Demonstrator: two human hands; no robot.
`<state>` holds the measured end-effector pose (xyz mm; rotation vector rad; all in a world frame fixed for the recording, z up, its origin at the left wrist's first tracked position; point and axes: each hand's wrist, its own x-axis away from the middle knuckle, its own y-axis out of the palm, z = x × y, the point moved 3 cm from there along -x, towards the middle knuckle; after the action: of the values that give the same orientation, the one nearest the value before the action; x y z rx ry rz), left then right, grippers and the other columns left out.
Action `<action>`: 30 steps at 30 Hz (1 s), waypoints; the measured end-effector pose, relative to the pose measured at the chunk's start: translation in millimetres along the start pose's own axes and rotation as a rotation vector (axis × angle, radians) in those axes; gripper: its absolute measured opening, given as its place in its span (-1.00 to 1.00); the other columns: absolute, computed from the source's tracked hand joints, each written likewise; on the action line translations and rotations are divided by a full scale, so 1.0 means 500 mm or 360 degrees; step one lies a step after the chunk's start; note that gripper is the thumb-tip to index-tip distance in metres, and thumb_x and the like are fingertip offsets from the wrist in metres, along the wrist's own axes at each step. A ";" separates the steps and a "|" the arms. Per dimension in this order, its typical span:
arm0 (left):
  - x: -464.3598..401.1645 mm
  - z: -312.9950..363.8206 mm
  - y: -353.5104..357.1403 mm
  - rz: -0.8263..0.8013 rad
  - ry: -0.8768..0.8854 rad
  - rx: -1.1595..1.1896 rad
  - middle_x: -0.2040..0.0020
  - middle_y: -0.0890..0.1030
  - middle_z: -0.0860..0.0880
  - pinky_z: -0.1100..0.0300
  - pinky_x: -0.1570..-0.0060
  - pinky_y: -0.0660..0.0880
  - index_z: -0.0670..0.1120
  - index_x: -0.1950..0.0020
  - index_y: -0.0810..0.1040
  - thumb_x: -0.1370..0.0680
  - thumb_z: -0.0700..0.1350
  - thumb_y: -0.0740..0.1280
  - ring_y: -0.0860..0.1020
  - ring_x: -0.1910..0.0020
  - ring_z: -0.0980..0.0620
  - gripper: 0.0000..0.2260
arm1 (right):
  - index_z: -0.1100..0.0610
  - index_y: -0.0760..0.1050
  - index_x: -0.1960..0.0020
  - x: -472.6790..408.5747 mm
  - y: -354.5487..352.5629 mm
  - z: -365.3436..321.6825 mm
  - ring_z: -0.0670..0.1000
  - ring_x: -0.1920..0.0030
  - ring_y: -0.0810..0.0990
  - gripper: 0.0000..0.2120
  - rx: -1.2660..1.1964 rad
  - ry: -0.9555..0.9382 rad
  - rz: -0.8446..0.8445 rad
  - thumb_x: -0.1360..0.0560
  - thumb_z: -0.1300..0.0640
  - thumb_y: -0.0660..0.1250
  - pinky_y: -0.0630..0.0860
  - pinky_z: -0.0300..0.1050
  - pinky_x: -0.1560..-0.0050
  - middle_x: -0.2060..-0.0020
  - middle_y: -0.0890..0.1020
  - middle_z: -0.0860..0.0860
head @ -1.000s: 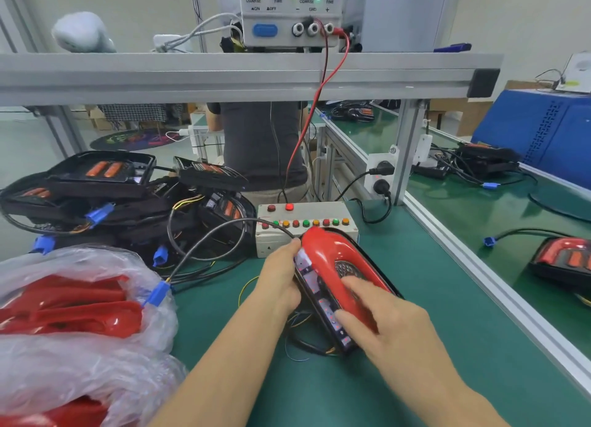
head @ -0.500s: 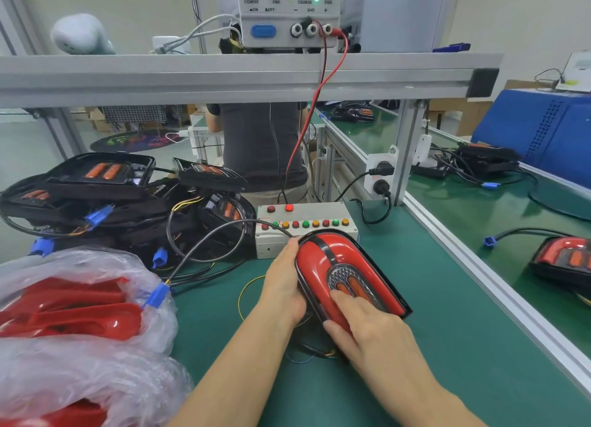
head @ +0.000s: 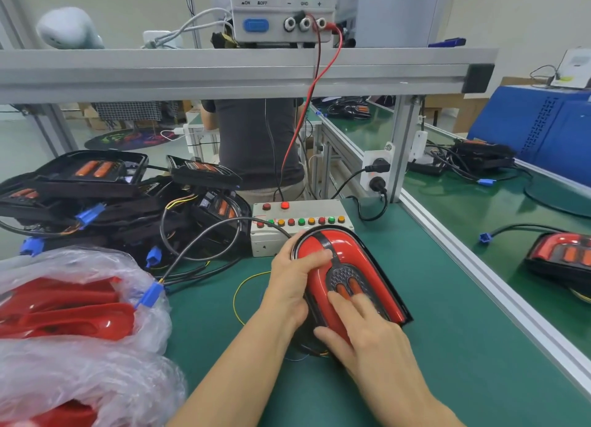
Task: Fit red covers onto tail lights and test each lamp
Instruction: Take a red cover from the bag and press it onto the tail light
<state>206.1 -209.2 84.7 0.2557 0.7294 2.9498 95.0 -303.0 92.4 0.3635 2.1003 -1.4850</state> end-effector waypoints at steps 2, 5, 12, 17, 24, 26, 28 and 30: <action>-0.003 0.007 -0.002 0.0054 -0.0009 0.0062 0.08 0.68 -0.22 0.02 0.18 0.62 -0.18 -0.14 0.58 -0.34 -0.40 0.43 0.65 0.23 -0.12 -0.60 | 0.04 0.62 -0.12 0.004 -0.010 0.011 -0.03 0.37 0.58 -0.51 -0.0192 0.0114 -0.0087 -0.33 -0.25 0.48 0.53 -0.08 0.44 0.09 0.56 -0.05; -0.014 0.024 -0.016 0.0120 -0.0039 0.0199 0.08 0.68 -0.21 -0.03 0.20 0.64 -0.15 -0.14 0.56 -0.29 -0.35 0.46 0.66 0.25 -0.12 -0.57 | -0.12 0.53 0.08 0.021 -0.032 0.054 -0.17 0.29 0.51 -0.53 -0.0772 0.0661 -0.0012 -0.30 -0.48 0.27 0.45 -0.32 0.21 0.17 0.50 -0.14; -0.005 0.034 0.001 0.0064 -0.0014 0.0209 0.08 0.69 -0.17 0.02 0.25 0.61 -0.12 -0.17 0.55 -0.30 -0.26 0.50 0.68 0.22 -0.09 -0.55 | 0.15 0.47 -0.29 0.034 0.025 0.051 0.04 -0.07 0.68 -0.27 -0.2416 0.1550 -0.0557 -0.16 -0.03 0.52 0.58 0.04 -0.08 -0.12 0.68 0.06; 0.003 0.035 -0.002 0.0033 0.0050 0.0172 0.04 0.69 -0.17 0.06 0.22 0.62 -0.12 -0.13 0.58 -0.35 -0.27 0.48 0.68 0.18 -0.08 -0.64 | 0.21 0.57 -0.16 0.019 0.036 0.042 0.08 0.04 0.68 -0.43 -0.2532 0.1547 -0.0536 -0.17 0.11 0.54 0.64 0.00 0.15 0.00 0.70 0.15; 0.015 0.042 -0.007 -0.0106 0.0070 0.0126 0.05 0.69 -0.16 0.07 0.21 0.62 -0.09 -0.08 0.61 -0.26 -0.23 0.48 0.67 0.17 -0.08 -0.61 | 0.27 0.61 -0.06 0.023 0.034 0.036 0.05 0.20 0.70 -0.53 -0.2534 0.1505 -0.0584 -0.15 0.24 0.53 0.63 -0.07 0.27 0.13 0.71 0.17; 0.016 0.041 -0.009 -0.0131 0.0020 0.0081 0.03 0.69 -0.15 0.09 0.23 0.61 -0.08 -0.11 0.61 -0.26 -0.21 0.48 0.68 0.16 -0.06 -0.59 | 0.28 0.61 -0.07 0.025 0.033 0.036 0.05 0.20 0.70 -0.51 -0.2502 0.1494 -0.0600 -0.15 0.24 0.53 0.63 -0.08 0.27 0.12 0.71 0.18; 0.016 0.040 -0.011 -0.0142 -0.0025 0.0049 0.03 0.69 -0.14 0.10 0.25 0.61 -0.07 -0.12 0.60 -0.26 -0.20 0.48 0.68 0.17 -0.05 -0.58 | 0.28 0.60 -0.09 0.029 0.033 0.039 0.06 0.17 0.70 -0.51 -0.2461 0.1476 -0.0611 -0.17 0.23 0.54 0.63 -0.08 0.26 0.09 0.71 0.18; 0.015 0.041 -0.011 -0.0144 -0.0041 0.0038 0.05 0.70 -0.13 0.11 0.27 0.60 -0.07 -0.10 0.61 -0.26 -0.21 0.48 0.68 0.19 -0.03 -0.58 | 0.25 0.60 -0.10 0.030 0.031 0.042 0.06 0.15 0.71 -0.54 -0.2440 0.1438 -0.0631 -0.21 0.23 0.53 0.63 -0.09 0.25 0.07 0.71 0.18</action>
<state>202.9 -194.2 101.0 0.2553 0.7522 2.8488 96.2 -318.1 66.4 -0.0490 3.3714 0.6488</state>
